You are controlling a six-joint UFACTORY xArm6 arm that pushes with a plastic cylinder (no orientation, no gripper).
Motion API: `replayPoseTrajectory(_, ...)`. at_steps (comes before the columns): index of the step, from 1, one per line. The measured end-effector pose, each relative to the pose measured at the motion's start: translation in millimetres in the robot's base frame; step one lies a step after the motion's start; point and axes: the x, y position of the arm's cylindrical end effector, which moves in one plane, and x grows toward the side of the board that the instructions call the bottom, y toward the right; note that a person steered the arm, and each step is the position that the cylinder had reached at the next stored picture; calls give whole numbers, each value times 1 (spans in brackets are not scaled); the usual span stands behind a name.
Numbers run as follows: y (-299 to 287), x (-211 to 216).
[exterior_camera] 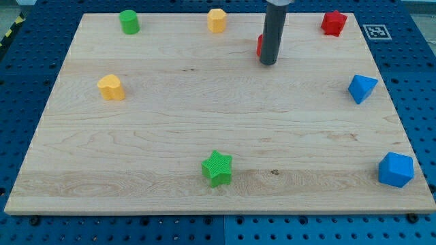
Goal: Push the red circle into the red star
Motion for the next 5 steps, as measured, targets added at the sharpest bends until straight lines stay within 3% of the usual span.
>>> replayPoseTrajectory(3, -51, -20)
replayPoseTrajectory(5, -34, -40)
